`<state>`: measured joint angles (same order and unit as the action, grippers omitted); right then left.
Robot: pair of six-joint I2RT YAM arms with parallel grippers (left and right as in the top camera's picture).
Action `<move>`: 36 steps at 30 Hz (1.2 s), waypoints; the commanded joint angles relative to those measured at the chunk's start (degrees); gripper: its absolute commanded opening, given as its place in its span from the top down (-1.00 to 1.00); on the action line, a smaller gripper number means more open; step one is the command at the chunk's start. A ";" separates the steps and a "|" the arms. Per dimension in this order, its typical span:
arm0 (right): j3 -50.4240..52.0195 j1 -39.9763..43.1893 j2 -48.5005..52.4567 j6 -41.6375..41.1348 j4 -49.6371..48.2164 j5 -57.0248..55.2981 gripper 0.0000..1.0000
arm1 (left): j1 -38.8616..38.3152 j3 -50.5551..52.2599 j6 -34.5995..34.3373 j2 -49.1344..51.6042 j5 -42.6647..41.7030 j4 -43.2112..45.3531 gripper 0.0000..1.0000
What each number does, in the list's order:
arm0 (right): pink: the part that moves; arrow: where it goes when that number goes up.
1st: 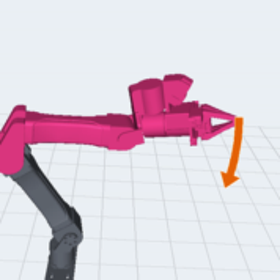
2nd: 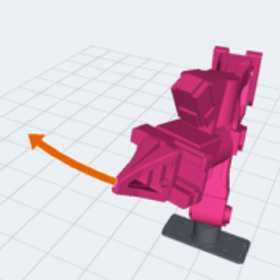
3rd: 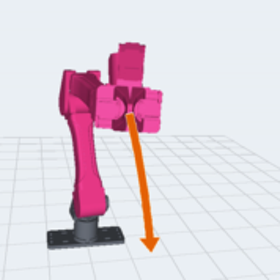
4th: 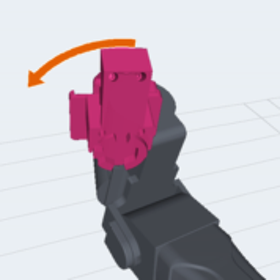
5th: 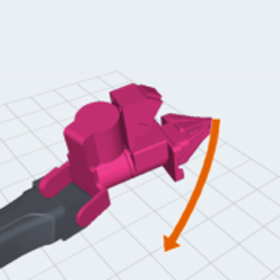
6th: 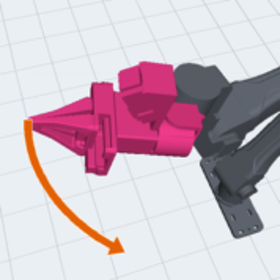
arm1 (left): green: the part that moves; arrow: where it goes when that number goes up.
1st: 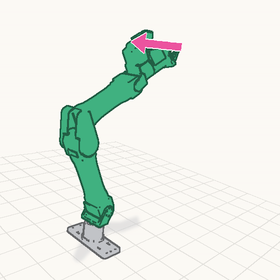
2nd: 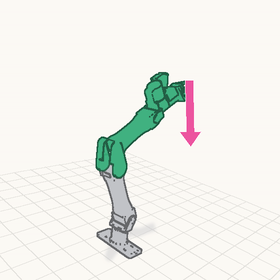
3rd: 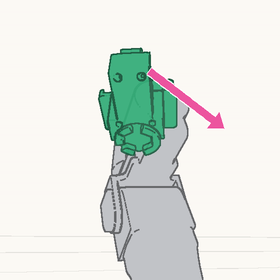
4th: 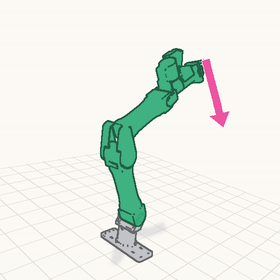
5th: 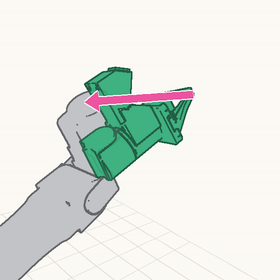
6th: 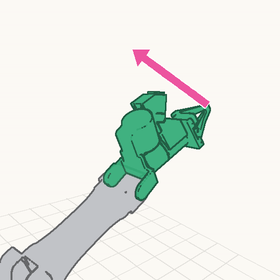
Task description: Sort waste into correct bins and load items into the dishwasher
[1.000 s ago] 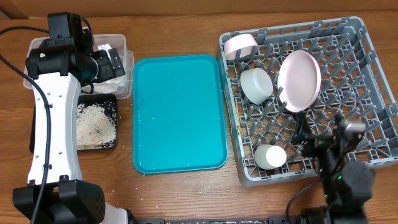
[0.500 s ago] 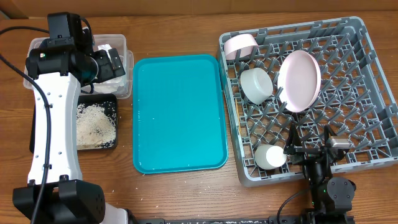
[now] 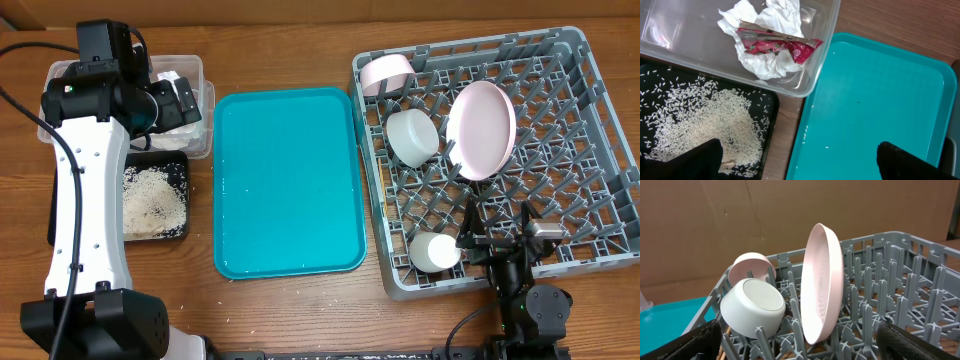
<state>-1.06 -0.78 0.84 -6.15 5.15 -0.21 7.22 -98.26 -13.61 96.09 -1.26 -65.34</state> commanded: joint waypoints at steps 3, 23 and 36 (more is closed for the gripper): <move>0.59 0.15 -0.68 0.20 -0.42 0.35 -0.99 | -0.13 -0.85 -0.76 -0.52 0.20 -0.04 -1.00; 0.59 0.15 -0.68 0.20 -0.42 0.35 -1.00 | 0.59 -0.85 -0.33 -0.66 7.76 -0.02 -1.00; 0.59 0.15 -0.68 0.20 -0.42 0.35 -1.00 | -0.61 -0.85 -0.35 -13.66 8.92 2.25 -1.00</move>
<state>-1.06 -0.78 0.84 -6.13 5.15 -0.19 7.11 -98.24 -13.58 88.03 6.31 -62.61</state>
